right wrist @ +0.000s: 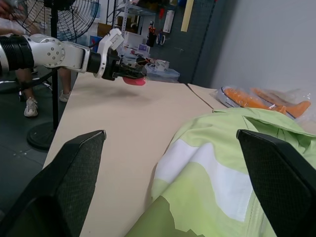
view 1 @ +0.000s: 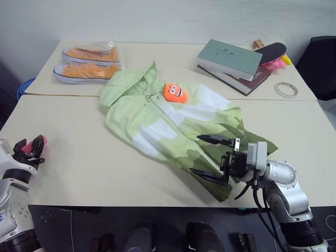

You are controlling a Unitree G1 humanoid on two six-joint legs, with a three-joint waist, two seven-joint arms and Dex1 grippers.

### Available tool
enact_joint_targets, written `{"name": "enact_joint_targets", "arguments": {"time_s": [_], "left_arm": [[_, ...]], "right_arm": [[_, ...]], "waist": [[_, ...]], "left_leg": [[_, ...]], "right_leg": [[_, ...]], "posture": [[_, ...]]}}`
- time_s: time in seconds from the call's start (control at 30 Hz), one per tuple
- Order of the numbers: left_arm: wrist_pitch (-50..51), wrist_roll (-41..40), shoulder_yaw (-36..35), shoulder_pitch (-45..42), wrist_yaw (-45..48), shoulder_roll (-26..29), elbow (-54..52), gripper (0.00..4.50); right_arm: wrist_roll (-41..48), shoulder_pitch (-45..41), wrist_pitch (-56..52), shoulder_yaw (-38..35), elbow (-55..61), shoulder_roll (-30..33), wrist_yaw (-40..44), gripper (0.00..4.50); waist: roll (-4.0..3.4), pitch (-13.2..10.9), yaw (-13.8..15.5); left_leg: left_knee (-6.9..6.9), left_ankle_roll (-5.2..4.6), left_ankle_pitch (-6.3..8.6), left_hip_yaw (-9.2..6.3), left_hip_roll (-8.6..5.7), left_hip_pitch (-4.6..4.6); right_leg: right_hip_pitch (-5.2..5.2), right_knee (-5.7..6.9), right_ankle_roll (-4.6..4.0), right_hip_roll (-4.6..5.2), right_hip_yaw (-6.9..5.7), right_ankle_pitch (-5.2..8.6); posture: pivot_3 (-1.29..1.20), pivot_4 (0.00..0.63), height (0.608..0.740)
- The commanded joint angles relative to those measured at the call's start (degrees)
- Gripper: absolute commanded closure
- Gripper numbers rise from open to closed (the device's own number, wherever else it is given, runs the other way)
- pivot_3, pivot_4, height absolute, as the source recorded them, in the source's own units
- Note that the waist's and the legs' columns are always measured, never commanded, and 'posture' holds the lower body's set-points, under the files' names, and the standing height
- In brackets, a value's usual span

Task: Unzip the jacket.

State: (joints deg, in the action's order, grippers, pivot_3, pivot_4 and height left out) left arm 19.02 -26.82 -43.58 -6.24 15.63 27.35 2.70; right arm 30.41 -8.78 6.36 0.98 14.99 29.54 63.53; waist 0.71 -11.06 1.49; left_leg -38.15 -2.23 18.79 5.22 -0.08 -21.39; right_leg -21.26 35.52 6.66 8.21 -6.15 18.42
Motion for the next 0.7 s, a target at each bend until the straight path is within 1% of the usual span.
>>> {"name": "enact_joint_targets", "arguments": {"time_s": [0.03,0.1,0.17,0.23,0.3,0.37,0.43,0.5,0.6,0.63,0.67,0.7], "left_arm": [[-2.04,-0.02,-0.55,-1.16,-0.85,2.61,-1.52,0.61],[-2.82,0.58,-0.49,-0.84,-0.16,4.17,-2.07,0.02],[-3.82,-0.59,-1.28,-1.07,1.57,6.08,-3.16,0.02],[-6.37,1.73,0.34,0.17,5.67,10.3,-3.37,0.02],[-12.03,7.32,5.93,2.79,12.69,15.85,-2.42,0.02],[-16.58,9.93,10.96,3.29,18.62,19.57,-1.21,0.02],[-19.33,9.73,16.45,-0.14,25.0,21.69,0.65,0.02],[-21.25,10.15,23.27,-4.0,33.65,23.75,3.69,0.02],[-27.86,16.57,34.19,-11.31,43.25,25.76,12.81,0.02],[-30.75,19.96,38.06,-15.45,44.61,25.28,17.9,0.02],[-33.78,22.58,40.92,-19.49,44.91,24.15,22.83,0.02],[-36.12,24.61,42.93,-23.38,44.15,22.56,27.45,0.02]], "right_arm": [[1.82,1.35,0.37,-4.01,1.68,0.67,-1.42,0.0],[2.64,2.83,-0.75,-5.46,2.95,1.51,-1.9,0.0],[4.02,5.52,-3.47,-7.0,4.61,3.96,-1.44,0.0],[6.8,7.98,-7.9,-8.77,6.54,6.61,-1.76,0.0],[6.6,8.46,-8.83,-9.74,7.66,7.29,-3.44,0.0],[6.86,8.37,-10.34,-10.47,9.13,7.39,-5.27,0.0],[7.33,8.27,-11.83,-10.32,11.12,7.82,-5.68,0.0],[7.26,7.88,-12.01,-10.12,12.24,7.49,-5.95,0.0],[6.55,6.79,-11.33,-9.8,12.58,6.76,-6.23,0.0],[6.58,6.39,-11.36,-9.71,12.7,6.53,-6.51,0.0],[6.99,6.03,-11.71,-9.7,13.01,6.06,-7.28,0.0],[7.76,5.71,-12.45,-9.79,13.46,5.39,-8.66,0.0]], "waist": [[0.01,0.01,-0.18],[0.02,0.01,-0.28],[0.02,0.01,-0.39],[0.04,0.02,-0.39],[0.09,0.02,-0.68],[-0.01,-0.01,-0.8],[-0.11,-0.06,-0.69],[-0.12,-0.07,-0.16],[-0.13,-0.08,-0.22],[-0.14,-0.08,-0.25],[-0.14,-0.08,-0.22],[-0.14,-0.08,-0.16]], "left_leg": [[0.01,0.0,0.0,0.02,0.0,0.0],[0.05,-0.02,0.0,0.05,0.0,0.0],[0.09,-0.02,0.0,0.06,0.02,0.0],[0.11,-0.04,0.02,0.09,0.03,-0.02],[0.11,-0.04,0.03,0.13,0.07,-0.04],[0.1,-0.06,0.03,0.25,0.04,-0.01],[0.12,0.14,0.14,0.29,-0.03,0.03],[0.12,0.21,0.18,0.27,-0.04,0.03],[0.11,0.23,0.17,0.27,-0.05,0.0],[0.12,0.19,0.15,0.3,-0.05,-0.01],[0.12,-0.05,0.02,0.32,-0.05,-0.02],[0.13,-0.08,0.01,0.36,-0.05,-0.07]], "right_leg": [[0.0,0.01,0.0,-0.01,0.0,0.0],[0.0,0.06,0.0,-0.04,0.0,0.0],[-0.01,0.06,0.0,-0.06,-0.06,0.0],[-0.05,0.04,0.0,-0.06,-0.09,0.0],[-0.08,0.02,0.0,-0.06,-0.17,0.0],[-0.08,0.01,0.0,-0.03,-0.17,0.0],[-0.12,-0.09,-0.01,0.12,-0.12,0.0],[-0.16,-0.06,-0.01,0.16,-0.12,0.0],[-0.23,0.01,-0.01,0.14,-0.16,0.01],[-0.24,0.01,-0.02,0.1,-0.21,0.01],[-0.25,0.07,-0.02,0.06,-0.31,0.01],[-0.27,0.14,-0.01,-0.02,-0.59,0.01]], "posture": [[0.0,0.15,0.74],[0.0,0.15,0.74],[0.0,0.15,0.74],[0.0,0.15,0.74],[0.0,0.15,0.74],[0.0,0.15,0.74],[0.0,0.15,0.74],[0.0,0.15,0.74],[0.0,0.15,0.74],[0.0,0.15,0.74],[0.0,0.15,0.74],[0.0,0.15,0.74]]}}
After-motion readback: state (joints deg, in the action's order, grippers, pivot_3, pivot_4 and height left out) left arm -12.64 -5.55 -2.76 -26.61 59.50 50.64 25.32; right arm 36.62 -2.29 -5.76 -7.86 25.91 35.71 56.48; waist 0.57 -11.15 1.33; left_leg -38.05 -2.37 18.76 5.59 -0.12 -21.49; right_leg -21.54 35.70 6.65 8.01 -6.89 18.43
